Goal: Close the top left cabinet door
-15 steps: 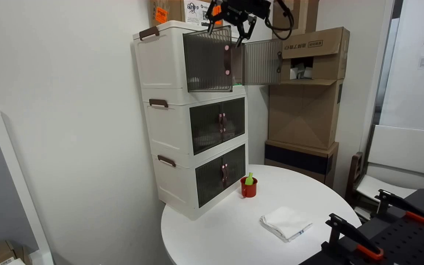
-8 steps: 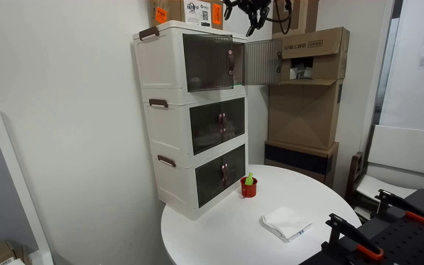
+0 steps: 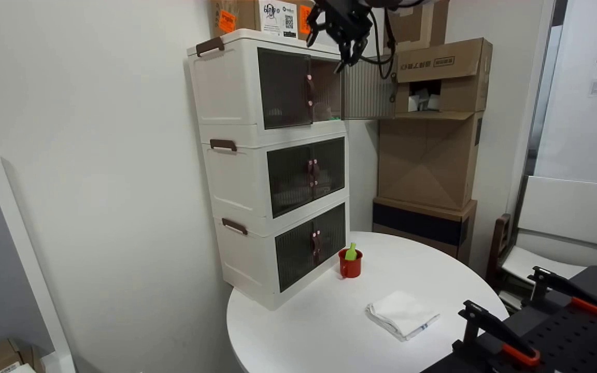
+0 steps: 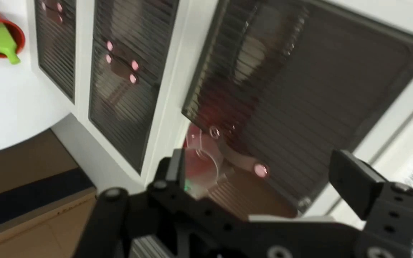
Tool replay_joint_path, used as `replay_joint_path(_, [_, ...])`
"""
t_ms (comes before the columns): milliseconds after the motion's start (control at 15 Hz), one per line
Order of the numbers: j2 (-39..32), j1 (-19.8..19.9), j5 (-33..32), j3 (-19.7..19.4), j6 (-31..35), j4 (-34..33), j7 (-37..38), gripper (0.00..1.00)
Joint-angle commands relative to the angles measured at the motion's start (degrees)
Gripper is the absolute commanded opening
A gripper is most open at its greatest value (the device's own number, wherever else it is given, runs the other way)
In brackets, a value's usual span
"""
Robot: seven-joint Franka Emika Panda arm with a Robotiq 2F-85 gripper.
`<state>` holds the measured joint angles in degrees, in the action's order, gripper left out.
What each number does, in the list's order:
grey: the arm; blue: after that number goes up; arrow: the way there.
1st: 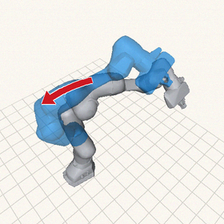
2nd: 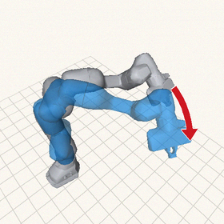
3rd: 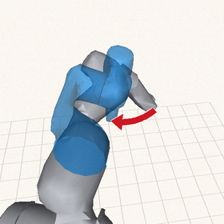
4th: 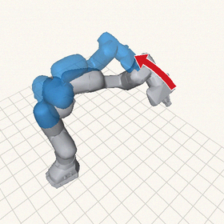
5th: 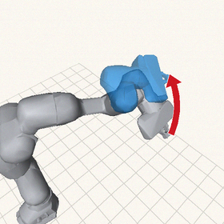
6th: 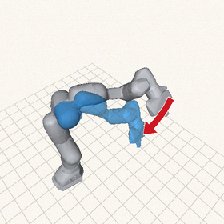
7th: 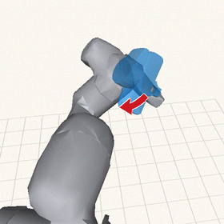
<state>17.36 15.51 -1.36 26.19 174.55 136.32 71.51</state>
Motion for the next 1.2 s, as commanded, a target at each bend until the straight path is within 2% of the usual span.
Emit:
replay_joint_path(0, [-11.1, -15.5, 10.8, -11.8, 1.0, -3.3, -14.8, 1.00])
replay_joint_path(200, [-16.3, -28.6, 25.7, -20.5, -3.4, -9.0, -25.1, 1.00])
replay_joint_path(267, [-16.2, -31.4, 30.5, -22.3, -5.9, -10.7, -28.2, 1.00])
replay_joint_path(400, [-15.0, -30.2, 40.1, -22.6, -15.0, -12.7, -37.6, 1.00])
replay_joint_path(467, [-14.8, -29.1, 42.4, -23.3, -19.1, -11.3, -41.6, 1.00])
replay_joint_path(533, [-14.4, -27.3, 39.7, -24.6, -23.8, -10.2, -41.7, 1.00])
replay_joint_path(600, [-14.2, -24.1, 36.1, -23.8, -27.6, -9.2, -40.8, 1.00])
replay_joint_path(800, [-14.9, -19.8, 28.1, -25.6, -35.5, -6.7, -40.4, 1.00])
replay_joint_path(1000, [-15.8, -16.8, 19.6, -26.5, -41.9, -4.1, -38.9, 1.00])
replay_joint_path(1133, [-16.6, -16.3, 15.2, -26.1, -44.8, -2.0, -39.0, 1.00])
